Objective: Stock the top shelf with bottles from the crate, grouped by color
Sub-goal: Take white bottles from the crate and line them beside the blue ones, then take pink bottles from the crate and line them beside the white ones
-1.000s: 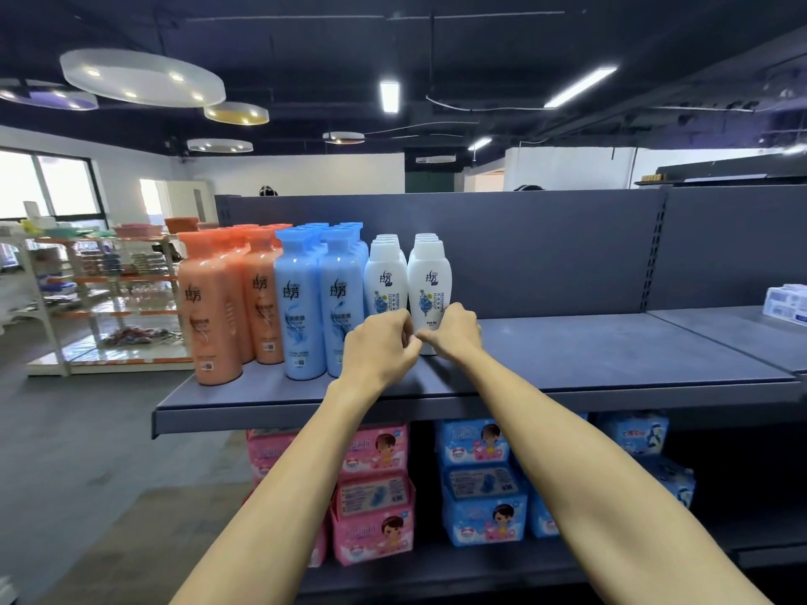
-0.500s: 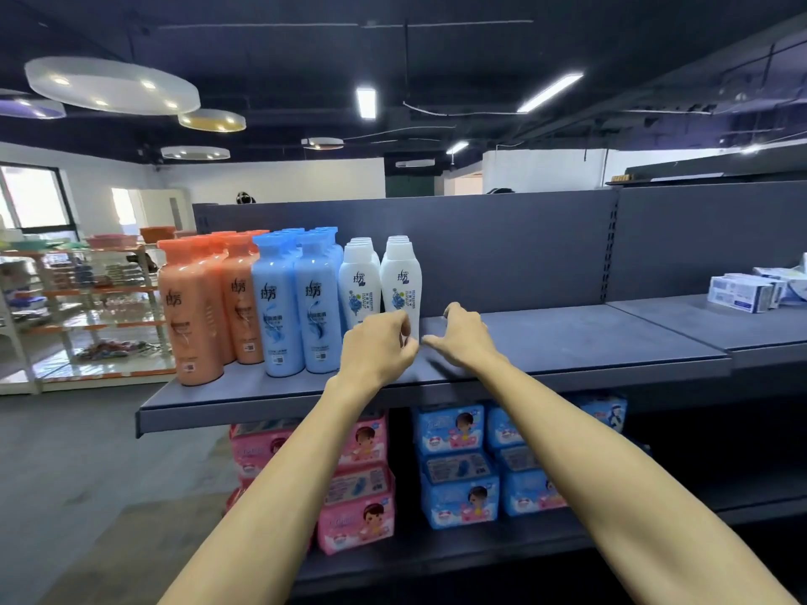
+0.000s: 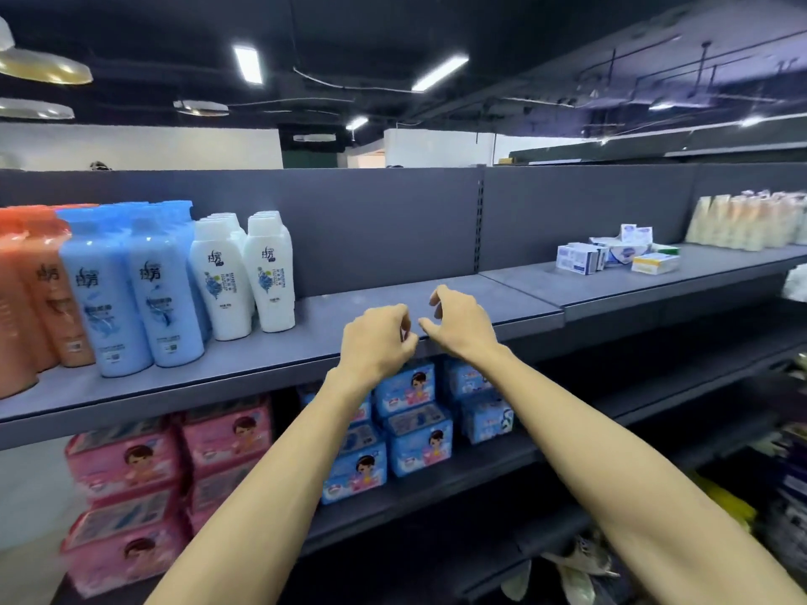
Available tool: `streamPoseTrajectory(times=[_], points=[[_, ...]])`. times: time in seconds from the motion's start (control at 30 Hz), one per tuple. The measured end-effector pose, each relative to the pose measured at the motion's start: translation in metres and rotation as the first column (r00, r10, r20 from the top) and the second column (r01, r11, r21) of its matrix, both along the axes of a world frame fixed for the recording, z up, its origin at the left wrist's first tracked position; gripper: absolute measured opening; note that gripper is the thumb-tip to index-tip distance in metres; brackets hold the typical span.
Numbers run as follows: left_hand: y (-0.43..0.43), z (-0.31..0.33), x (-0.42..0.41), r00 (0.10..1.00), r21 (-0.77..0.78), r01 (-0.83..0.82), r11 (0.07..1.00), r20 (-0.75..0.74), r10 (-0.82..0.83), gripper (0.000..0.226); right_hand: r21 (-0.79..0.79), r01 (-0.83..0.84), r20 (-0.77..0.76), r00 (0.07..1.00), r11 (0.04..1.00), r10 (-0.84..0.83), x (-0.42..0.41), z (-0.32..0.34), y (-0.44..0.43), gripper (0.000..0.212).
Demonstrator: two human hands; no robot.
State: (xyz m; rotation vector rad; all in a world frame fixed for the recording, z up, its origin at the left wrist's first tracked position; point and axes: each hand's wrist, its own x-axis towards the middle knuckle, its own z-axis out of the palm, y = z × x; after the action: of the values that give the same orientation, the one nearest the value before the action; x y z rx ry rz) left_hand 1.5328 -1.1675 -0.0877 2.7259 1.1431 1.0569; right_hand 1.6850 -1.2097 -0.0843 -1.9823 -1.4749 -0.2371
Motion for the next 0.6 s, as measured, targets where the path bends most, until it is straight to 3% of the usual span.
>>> streamPoseTrajectory(times=[0.2, 0.47, 0.6], points=[[-0.034, -0.061, 0.049, 0.995, -0.114, 0.090, 0.989, -0.020, -0.093, 0.012, -0.033, 0.054, -0.035, 0.998, 0.998, -0.055, 0.045, -0.056, -0.056, 0.026], [-0.088, -0.205, 0.062, 0.993, -0.389, 0.086, 0.917, -0.044, -0.111, 0.008, -0.277, 0.047, -0.180, 0.979, 0.960, -0.100, 0.061, -0.207, -0.118, 0.025], [-0.123, -0.280, 0.049, 0.990, -0.553, 0.022, 0.833, -0.101, -0.093, 0.007, -0.442, 0.007, -0.278, 0.950, 0.897, -0.144, 0.056, -0.287, -0.143, 0.027]])
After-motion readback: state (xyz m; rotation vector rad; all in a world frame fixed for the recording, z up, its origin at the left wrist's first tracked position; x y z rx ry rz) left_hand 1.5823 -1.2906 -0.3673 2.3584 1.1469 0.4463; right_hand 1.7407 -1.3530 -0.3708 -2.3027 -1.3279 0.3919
